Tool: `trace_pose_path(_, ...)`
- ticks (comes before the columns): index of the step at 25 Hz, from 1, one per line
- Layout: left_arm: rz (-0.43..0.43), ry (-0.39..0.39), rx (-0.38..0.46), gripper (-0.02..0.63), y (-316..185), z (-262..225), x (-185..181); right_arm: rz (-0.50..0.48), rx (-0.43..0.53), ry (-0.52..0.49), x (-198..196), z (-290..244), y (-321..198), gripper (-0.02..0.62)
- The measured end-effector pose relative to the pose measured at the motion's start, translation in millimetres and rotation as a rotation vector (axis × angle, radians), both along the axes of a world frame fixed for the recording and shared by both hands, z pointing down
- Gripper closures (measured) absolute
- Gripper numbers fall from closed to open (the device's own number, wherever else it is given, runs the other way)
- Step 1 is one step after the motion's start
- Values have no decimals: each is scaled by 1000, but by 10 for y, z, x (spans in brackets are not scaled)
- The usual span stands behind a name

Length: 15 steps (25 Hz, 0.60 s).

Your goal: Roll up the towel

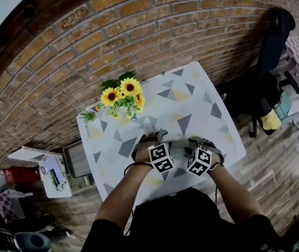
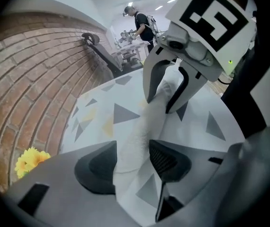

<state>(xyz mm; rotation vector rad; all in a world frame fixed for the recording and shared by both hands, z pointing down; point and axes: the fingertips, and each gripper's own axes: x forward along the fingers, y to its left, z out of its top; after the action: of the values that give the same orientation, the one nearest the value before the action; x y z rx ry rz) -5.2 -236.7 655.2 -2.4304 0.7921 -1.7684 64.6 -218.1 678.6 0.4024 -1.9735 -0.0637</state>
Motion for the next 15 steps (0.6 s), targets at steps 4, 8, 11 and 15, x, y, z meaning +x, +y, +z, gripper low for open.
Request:
trace_pose_path(4, -6, -15, -11, 379, 10, 70, 3, 26, -28, -31, 31, -10, -104, 412)
trace_pose_path(8, -28, -25, -21, 379, 19, 70, 1, 4, -53, -58, 26, -25, -99, 407)
trace_pose_path(11, -57, -16, -20, 379, 56, 40, 18, 2, -59, -102, 58, -107, -82, 399)
trace_pose_path(15, -112, 12, -1, 379, 96, -80, 5, 45, -80, -211, 165, -317, -97, 399)
